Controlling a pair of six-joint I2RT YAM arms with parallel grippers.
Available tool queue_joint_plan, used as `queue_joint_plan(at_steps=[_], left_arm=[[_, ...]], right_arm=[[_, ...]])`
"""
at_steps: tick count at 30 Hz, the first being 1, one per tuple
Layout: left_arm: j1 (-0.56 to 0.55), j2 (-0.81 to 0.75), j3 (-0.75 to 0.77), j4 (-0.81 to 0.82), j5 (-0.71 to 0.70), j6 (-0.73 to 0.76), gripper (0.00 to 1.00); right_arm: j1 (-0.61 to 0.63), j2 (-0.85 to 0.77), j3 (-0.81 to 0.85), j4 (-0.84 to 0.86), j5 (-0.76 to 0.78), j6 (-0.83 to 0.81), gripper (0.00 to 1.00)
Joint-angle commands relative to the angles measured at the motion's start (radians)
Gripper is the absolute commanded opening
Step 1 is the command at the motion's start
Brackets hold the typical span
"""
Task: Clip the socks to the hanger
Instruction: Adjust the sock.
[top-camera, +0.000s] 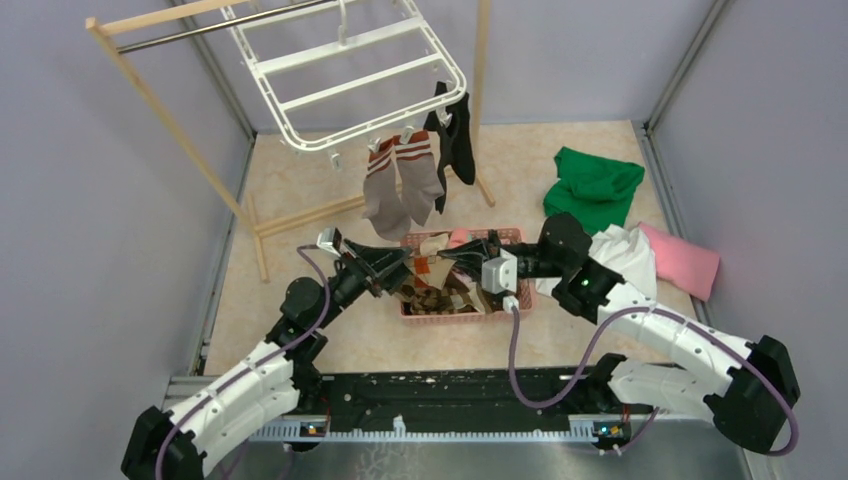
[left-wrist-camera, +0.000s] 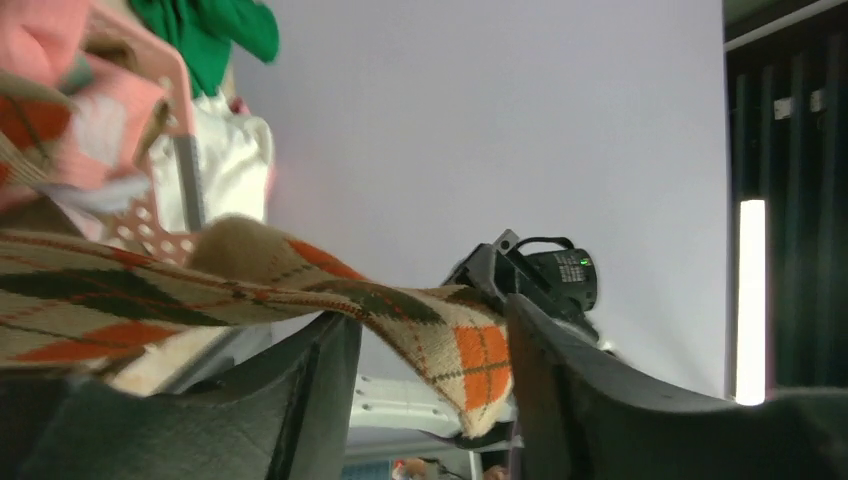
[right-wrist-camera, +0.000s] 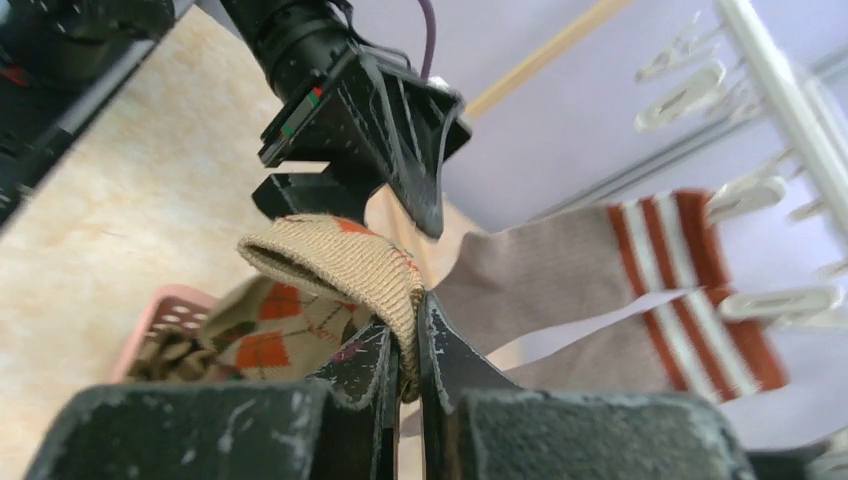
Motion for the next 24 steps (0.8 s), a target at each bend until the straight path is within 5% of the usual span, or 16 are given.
queue_joint_plan(at_steps=[1,5,8,13,18,24], left_arm=[[0.031,-0.165,-0.007,-0.150,-0.074,0.348,0.72],[0.032,-0.397,0.084,-0.570,-0.099,0.826,0.98],[0.031,-0.500,0.113,-0.657,-0.085,1.076,0.98],[0.030,-0.534,0.051,-0.471,-0.010,1.342,0.99],[0.030,-0.453,0.015,-0.264,0.101,1.602,0.99],[0.030,-0.228,0.057,-0.063,0.188,1.665,0.95]], right_arm=[[0.007,0.006,0.130,-0.106,0.064,0.415,0.00],[-0.057,0.037,0.178,-0.179,-0.024,0.638,0.00],[-0.101,0.065,0.183,-0.147,-0.071,0.810,0.00],[-0.197,0.198,0.249,-0.092,-0.212,1.136,0.00],[-0.208,0.258,0.326,-0.172,-0.249,1.136,0.00],[-0.207,0.264,0.318,-0.151,-0.243,1.139,0.00]])
